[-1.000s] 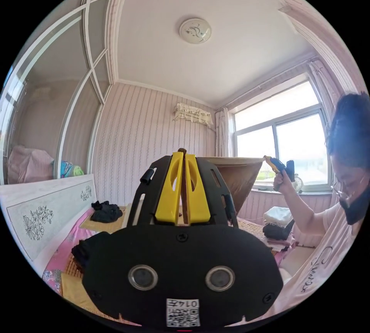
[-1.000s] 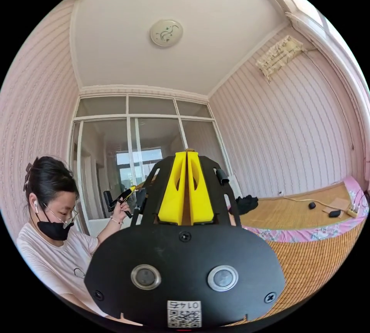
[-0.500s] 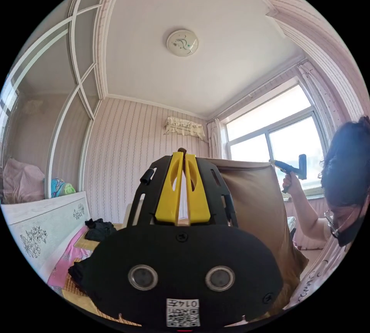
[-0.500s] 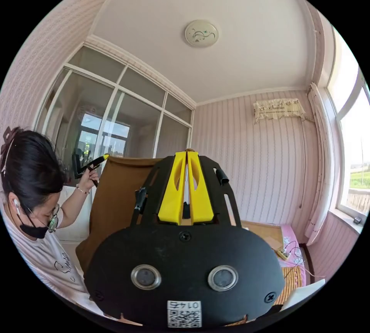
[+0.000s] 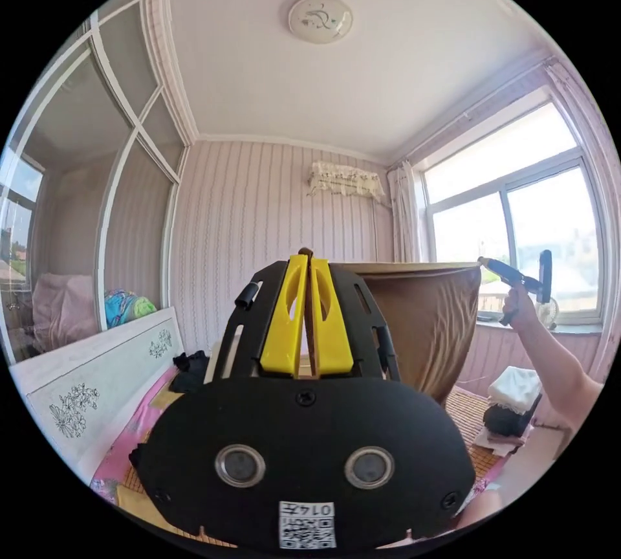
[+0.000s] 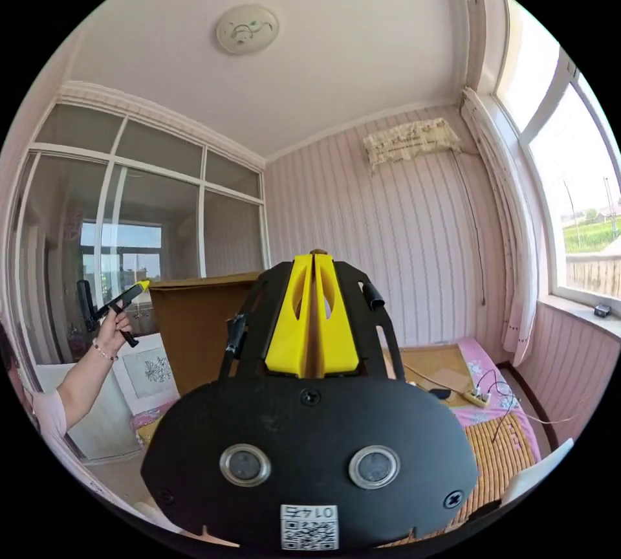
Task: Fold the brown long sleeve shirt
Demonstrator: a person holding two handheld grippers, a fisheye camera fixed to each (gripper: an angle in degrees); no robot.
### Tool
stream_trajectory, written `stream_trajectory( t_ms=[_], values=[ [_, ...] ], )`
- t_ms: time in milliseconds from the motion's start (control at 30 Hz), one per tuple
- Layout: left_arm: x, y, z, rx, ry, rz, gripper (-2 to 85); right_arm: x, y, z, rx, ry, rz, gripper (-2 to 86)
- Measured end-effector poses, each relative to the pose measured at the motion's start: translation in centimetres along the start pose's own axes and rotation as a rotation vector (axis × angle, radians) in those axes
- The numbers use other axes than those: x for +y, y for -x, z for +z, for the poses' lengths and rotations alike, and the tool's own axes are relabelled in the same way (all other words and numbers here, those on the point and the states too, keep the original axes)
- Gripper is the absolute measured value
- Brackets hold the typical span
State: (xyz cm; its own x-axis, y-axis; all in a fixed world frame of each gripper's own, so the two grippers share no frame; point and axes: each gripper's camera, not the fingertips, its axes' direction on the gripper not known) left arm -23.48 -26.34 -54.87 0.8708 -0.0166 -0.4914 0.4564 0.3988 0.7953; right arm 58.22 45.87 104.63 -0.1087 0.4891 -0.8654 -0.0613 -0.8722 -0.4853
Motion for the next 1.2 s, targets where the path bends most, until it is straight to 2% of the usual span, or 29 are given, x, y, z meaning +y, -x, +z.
stream_trajectory(
  t_ms=[133,200,333,467,567,700,800,1200],
  values=[
    [8.1,2.2,0.8,0.050,0.101,0.039,-1.0,3.0,-0.5,0.4,-0.080,0.099,-0.039,-0.1],
    [14.3,3.8,1.2,0.100,0.204,0.016,-1.0,8.5,-1.6,1.0,-0.099,0.244,-0.029,0.0],
    [32.8,6.9,1.8,0.162,0.527,-0.062,-1.0,20.9,-3.8,1.3,-0.053,0.507,0.034,0.0],
    [53.0,9.9,2.5,0.195,0.889,-0.310,-1.0,37.2,-7.9,1.4,0.017,0.841,0.313,0.0],
    [63.2,11.1,2.0,0.154,1.066,-0.412,-1.0,46.0,-9.2,1.4,0.087,1.048,0.468,0.0],
    [70.2,12.8,0.9,0.132,1.196,-0.462,-1.0,51.6,-9.3,1.2,0.119,1.269,0.529,0.0],
    [73.1,14.2,-0.2,0.098,1.259,-0.410,-1.0,51.8,-9.2,0.7,0.108,1.317,0.521,0.1],
    [81.5,19.2,-4.8,0.163,1.383,-0.278,-0.8,49.9,-8.5,-0.5,0.083,1.477,0.417,0.3]
  ],
)
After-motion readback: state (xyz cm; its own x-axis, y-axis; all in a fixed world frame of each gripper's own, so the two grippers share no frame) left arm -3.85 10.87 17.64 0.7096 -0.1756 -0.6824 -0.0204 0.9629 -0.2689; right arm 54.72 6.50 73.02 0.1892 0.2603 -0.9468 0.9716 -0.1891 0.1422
